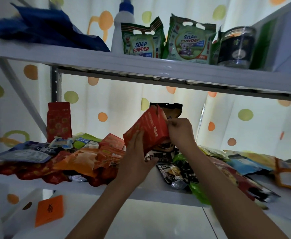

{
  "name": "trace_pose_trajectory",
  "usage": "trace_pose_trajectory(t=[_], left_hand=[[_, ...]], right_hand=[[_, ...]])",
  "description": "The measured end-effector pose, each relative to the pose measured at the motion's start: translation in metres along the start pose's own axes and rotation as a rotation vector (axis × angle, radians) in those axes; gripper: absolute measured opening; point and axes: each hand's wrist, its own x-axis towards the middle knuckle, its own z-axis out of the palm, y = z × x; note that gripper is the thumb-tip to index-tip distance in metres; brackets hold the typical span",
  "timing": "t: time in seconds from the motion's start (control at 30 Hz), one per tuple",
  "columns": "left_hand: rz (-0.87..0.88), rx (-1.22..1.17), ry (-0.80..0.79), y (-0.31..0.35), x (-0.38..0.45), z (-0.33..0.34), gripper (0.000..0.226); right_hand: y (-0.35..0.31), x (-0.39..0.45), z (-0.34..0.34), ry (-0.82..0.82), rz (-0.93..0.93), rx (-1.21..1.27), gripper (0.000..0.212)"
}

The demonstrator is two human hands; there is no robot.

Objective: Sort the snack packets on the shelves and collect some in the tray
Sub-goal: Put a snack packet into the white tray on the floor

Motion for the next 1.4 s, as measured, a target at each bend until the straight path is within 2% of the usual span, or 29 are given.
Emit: trace_pose_trajectory(t=[0.13,0.27,0.4,0.53,0.67,0.73,0.83,1.0,1.2,1.3,1.4], left_hand=[[-0.071,-0.094,0.008,0.005,-0.004,-0.006,0.112],[-0.083,-0.332,-0.123,0.015,-0.018,-0.015,0.097],[-0.105,-0.509,-0.233,0.017,-0.043,-0.021,0.101],[-0.102,-0.546,-0.327,0.022,-0.066,-0.026,0.118],[-0.051,-0.593,-0.385,0.025,-0.096,-0.018,0.127],[-0.078,-0.639,-0.4,0.023,-0.112,-0.011,0.133],[-0.13,-0.654,-0.314,0.024,-0.145,0.003,0.126],[-0.251,-0.656,-0.174,0.031,-0.205,0.025,0.094],[-0.345,-0.621,-0.236,0.052,-0.251,0.059,0.085],[-0.381,-0.612,-0.231,0.067,-0.266,0.075,0.085],[-0.39,-0.58,-0.178,0.081,-0.281,0.094,0.08]], right_hand=[[-0.021,-0.04,-0.018,-0.052,0.04,0.156,0.035],[-0.026,-0.079,-0.033,-0.079,-0.02,0.171,0.033],[-0.03,-0.119,-0.048,-0.107,-0.045,0.218,0.038],[-0.036,-0.145,-0.06,-0.153,-0.058,0.156,0.037],[-0.037,-0.171,-0.068,-0.26,-0.062,0.07,0.033],[-0.035,-0.187,-0.071,-0.307,-0.048,0.043,0.033],[-0.025,-0.21,-0.071,-0.305,0.087,0.132,0.025],[0.008,-0.26,-0.064,-0.224,0.23,0.22,0.023],[0.05,-0.33,-0.081,-0.05,0.469,0.463,0.021],[0.068,-0.343,-0.1,-0.059,0.544,0.553,0.022],[0.085,-0.35,-0.121,-0.104,0.54,0.583,0.025]])
